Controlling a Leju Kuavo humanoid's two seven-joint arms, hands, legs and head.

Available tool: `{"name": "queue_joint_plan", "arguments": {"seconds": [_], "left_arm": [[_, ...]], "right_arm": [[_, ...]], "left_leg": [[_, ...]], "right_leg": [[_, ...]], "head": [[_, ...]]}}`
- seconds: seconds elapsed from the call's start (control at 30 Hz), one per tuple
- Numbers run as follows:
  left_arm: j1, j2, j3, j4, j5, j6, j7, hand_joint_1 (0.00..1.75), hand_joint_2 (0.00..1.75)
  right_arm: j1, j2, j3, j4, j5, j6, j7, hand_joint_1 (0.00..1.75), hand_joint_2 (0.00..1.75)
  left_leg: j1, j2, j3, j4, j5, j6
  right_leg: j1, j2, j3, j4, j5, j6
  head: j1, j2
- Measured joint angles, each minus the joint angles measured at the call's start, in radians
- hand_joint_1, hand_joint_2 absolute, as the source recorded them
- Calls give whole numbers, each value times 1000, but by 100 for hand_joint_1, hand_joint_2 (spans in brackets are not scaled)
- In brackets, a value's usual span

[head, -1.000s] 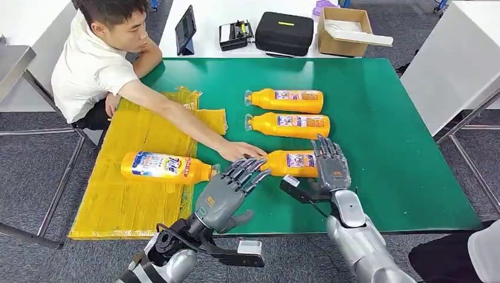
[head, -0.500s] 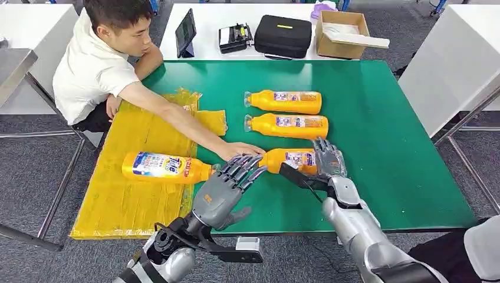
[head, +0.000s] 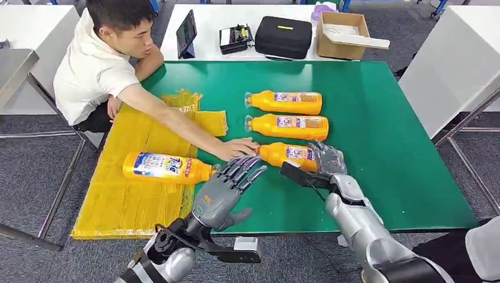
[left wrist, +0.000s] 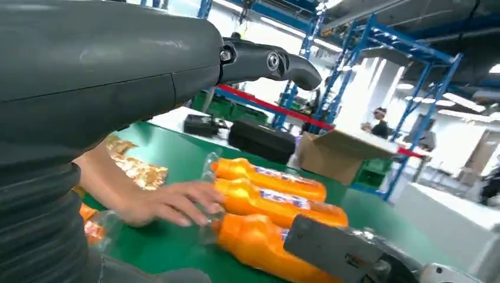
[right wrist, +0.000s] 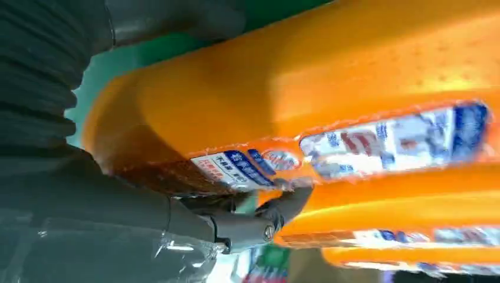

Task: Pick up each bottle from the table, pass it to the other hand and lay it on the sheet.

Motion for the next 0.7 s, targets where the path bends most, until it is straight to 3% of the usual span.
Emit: {"name": "queue_joint_plan", "arguments": {"seconds": [0.1, 0.17, 0.27, 0.47, 0.6, 0.7], "left_arm": [[6, 1, 3, 0, 142, -13, -91, 0, 175], [26, -11, 20, -7, 342, -84, -150, 0, 175], [60, -43, 56, -16, 597, -190, -133, 0, 175], [87, -79, 101, -21, 726, -222, -109, 0, 175], [111, -111, 140, -23, 894, -184, -109, 0, 175], [120, -129, 151, -19, 1054, -119, -82, 0, 175]], "right_arm": [[15, -16, -13, -33, -211, 122, -225, 175, 175], [57, -33, -15, -89, -372, 210, -312, 175, 175], [120, -61, -12, -180, -493, 261, -306, 175, 175], [177, -98, -3, -272, -576, 299, -298, 175, 175], [243, -102, -8, -340, -728, 362, -358, 175, 175], [311, -82, -9, -446, -798, 327, -363, 175, 175]], "left_leg": [[0, 6, 3, 0, -3, -2], [0, 6, 4, 0, -3, -2], [0, 6, 4, 0, -4, -2], [0, 6, 3, 0, -4, -2], [0, 5, 0, 0, -3, -2], [0, 4, -4, 0, -3, -2]], "right_leg": [[0, 6, 1, 0, 0, 0], [0, 6, 1, 0, 0, 0], [0, 6, 0, 0, 0, 0], [0, 6, 1, 0, 0, 0], [0, 6, 0, 0, 0, 0], [0, 6, -3, 0, 0, 0]], "head": [[0, 0], [0, 0], [0, 0], [0, 0], [0, 0], [0, 0]]}}
